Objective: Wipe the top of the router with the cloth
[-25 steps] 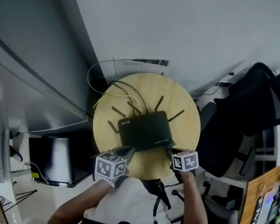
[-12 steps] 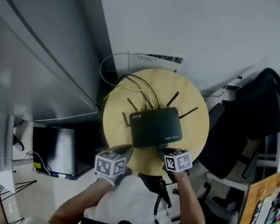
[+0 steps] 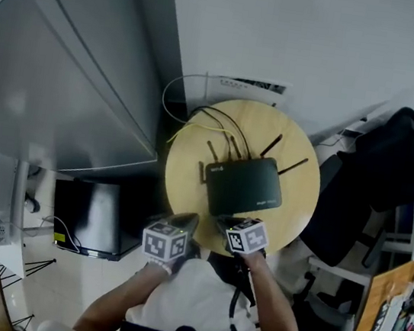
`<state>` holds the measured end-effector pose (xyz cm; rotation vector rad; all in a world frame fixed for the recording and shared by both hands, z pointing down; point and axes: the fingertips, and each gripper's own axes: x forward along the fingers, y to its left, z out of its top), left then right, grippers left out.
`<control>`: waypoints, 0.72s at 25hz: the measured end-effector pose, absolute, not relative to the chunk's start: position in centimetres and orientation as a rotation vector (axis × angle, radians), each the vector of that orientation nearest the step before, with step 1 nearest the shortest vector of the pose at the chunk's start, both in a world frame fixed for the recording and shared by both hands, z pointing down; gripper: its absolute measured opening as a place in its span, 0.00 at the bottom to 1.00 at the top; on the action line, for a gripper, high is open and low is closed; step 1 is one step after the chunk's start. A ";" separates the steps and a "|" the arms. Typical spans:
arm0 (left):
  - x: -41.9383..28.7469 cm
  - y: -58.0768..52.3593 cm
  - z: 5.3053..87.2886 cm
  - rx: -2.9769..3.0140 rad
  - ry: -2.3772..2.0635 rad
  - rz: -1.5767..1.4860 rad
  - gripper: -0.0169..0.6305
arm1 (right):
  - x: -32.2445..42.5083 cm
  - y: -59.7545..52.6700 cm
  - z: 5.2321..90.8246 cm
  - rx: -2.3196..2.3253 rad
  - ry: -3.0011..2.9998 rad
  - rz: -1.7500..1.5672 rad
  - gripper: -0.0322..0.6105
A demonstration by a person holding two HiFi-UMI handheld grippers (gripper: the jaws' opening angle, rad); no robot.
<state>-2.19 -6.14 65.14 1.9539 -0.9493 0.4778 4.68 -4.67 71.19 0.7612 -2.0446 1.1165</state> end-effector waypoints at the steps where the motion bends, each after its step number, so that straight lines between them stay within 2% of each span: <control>1: -2.5 -6.0 65.2 1.951 -0.951 0.478 0.02 | 4.2 -4.6 71.2 0.753 -2.046 1.116 0.11; 18: -4.6 -5.5 64.9 1.956 -0.948 0.482 0.02 | 0.6 -3.5 70.7 0.708 -2.055 1.122 0.11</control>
